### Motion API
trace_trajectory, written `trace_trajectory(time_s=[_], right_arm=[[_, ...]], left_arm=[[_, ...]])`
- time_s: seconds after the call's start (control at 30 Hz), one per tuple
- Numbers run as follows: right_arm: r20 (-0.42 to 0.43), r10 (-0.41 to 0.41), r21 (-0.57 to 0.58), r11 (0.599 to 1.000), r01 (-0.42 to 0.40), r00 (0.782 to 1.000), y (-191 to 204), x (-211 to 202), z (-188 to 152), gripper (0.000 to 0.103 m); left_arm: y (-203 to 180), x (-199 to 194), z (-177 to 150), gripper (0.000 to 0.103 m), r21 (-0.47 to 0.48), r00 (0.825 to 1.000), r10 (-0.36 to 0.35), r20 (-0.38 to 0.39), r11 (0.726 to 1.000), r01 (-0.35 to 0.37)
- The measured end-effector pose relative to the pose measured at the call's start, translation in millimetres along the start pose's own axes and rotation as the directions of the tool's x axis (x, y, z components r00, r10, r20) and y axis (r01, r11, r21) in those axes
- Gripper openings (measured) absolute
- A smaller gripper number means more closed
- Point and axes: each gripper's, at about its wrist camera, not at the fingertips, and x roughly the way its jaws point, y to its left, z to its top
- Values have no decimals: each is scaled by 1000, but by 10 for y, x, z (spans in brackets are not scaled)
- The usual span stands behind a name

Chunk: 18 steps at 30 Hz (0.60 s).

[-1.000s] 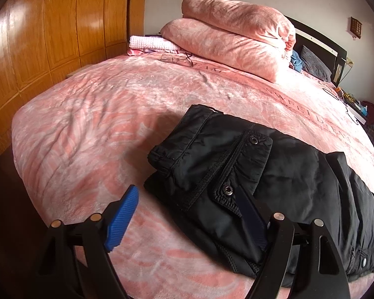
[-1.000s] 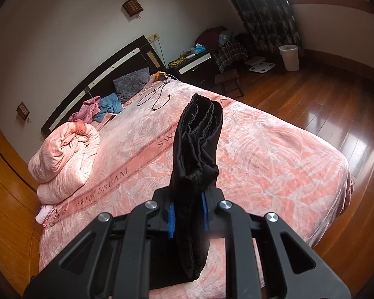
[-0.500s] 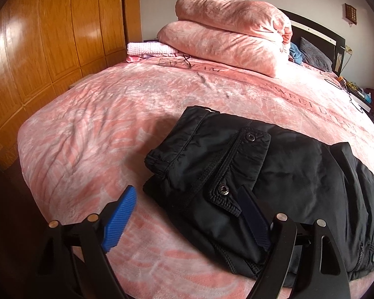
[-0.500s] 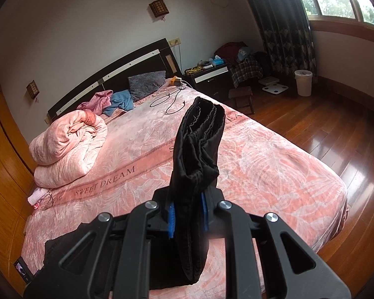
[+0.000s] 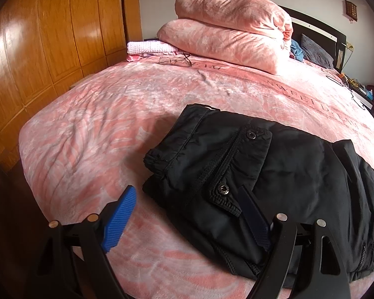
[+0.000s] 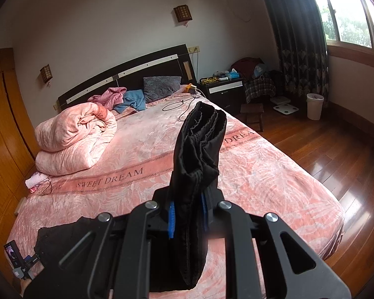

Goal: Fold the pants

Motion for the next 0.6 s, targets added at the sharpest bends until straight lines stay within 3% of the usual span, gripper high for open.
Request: trace_trajectory(time_s=[0.6], right_arm=[[0, 8, -97, 995, -8, 1000, 424, -25, 69, 15]], left_arm=[[49, 0, -18, 84, -17, 1000, -29, 6, 999, 30]])
